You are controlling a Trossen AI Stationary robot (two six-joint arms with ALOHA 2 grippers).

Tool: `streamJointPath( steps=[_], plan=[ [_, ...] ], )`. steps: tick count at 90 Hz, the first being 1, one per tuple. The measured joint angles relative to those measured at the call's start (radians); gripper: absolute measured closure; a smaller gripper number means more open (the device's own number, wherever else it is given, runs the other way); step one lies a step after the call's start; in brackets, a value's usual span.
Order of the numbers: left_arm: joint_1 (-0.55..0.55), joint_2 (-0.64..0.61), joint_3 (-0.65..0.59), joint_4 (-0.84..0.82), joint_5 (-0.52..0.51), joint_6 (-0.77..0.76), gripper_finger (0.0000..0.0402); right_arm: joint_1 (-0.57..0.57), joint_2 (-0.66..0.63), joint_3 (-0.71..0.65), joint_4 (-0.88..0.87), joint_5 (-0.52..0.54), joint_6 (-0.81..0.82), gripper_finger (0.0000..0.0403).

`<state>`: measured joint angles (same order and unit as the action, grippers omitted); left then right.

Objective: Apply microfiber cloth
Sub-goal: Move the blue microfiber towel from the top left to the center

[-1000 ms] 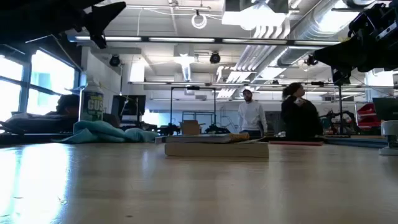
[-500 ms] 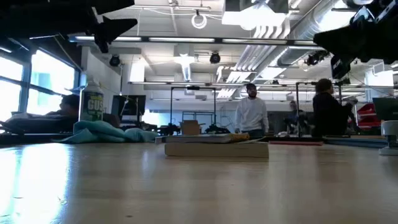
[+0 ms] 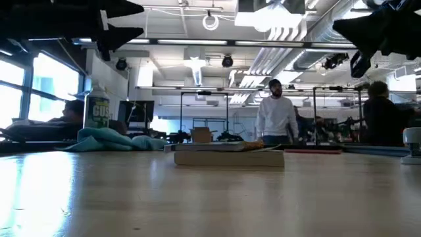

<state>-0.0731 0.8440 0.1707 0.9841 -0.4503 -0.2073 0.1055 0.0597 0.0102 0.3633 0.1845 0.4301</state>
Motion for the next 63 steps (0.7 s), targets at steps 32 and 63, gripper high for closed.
streamJointPath(
  steps=[32,63],
  plan=[
    [0.000,0.000,0.000,0.000,0.002,0.001,0.0154,0.000,0.163,0.000,0.186,-0.037,0.017,0.0395],
    [0.000,0.000,0.000,-0.007,-0.005,0.002,0.0154,0.000,0.524,0.126,0.284,-0.044,-0.050,0.0318]
  ],
)
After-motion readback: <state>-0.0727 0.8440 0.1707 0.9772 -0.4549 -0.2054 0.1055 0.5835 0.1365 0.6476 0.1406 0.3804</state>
